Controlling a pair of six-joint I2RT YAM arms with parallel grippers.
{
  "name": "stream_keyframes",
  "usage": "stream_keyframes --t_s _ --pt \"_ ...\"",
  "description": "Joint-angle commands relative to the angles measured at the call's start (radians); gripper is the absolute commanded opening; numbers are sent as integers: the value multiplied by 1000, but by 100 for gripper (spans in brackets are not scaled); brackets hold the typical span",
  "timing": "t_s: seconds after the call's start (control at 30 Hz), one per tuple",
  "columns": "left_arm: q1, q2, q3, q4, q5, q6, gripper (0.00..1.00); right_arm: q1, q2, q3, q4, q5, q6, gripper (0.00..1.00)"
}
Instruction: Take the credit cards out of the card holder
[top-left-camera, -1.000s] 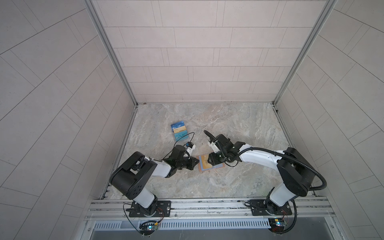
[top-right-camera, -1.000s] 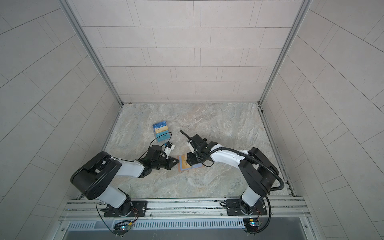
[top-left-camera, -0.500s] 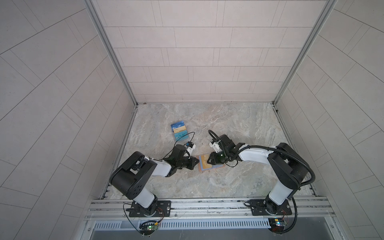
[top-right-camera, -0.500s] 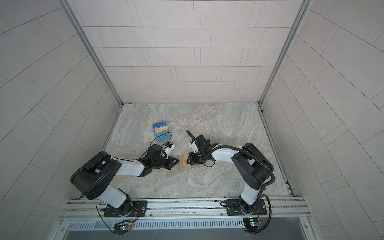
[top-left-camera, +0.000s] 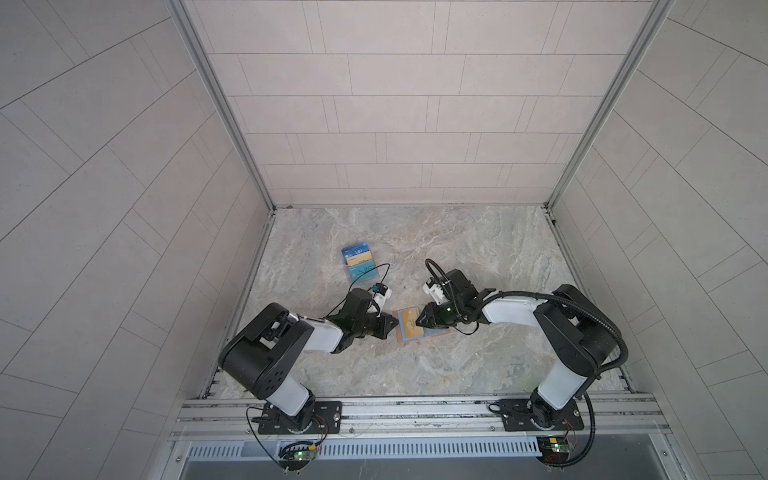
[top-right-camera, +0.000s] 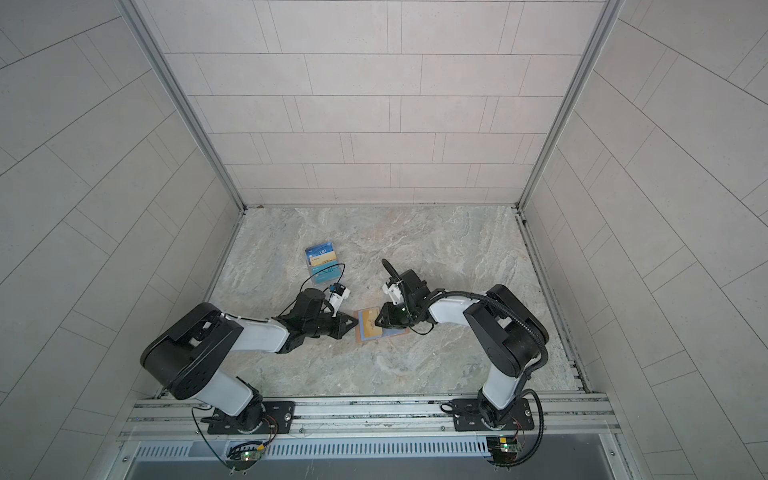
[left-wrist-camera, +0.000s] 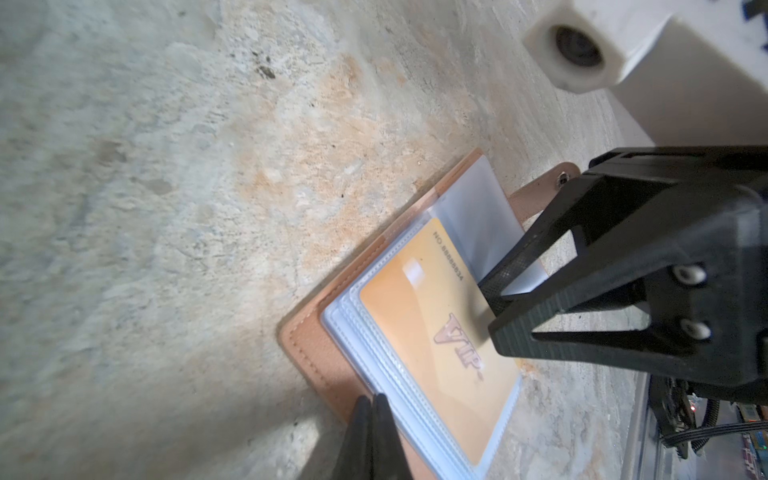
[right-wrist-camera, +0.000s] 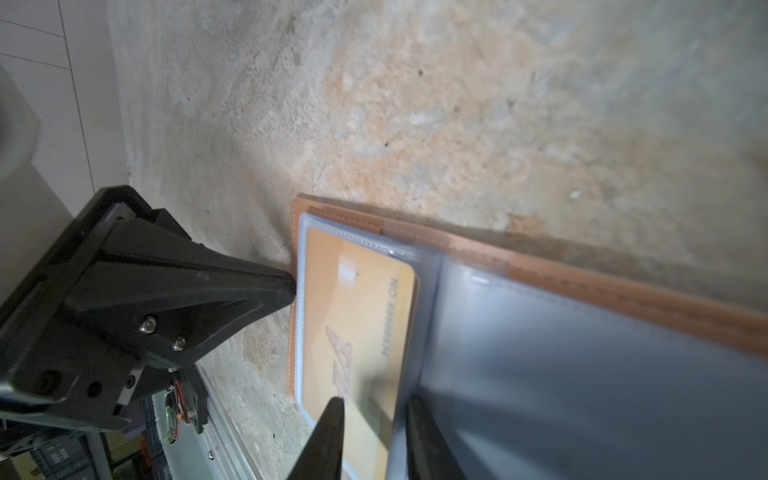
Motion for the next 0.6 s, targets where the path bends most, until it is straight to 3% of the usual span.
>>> stream_keyframes --t_s 0.0,0.57 --pt "-2 7 9 -64 -19 23 0 0 -20 -5 65 -57 21 29" --pt "-2 4 16 -84 -26 27 0 -17 -46 -3 38 -90 -5 27"
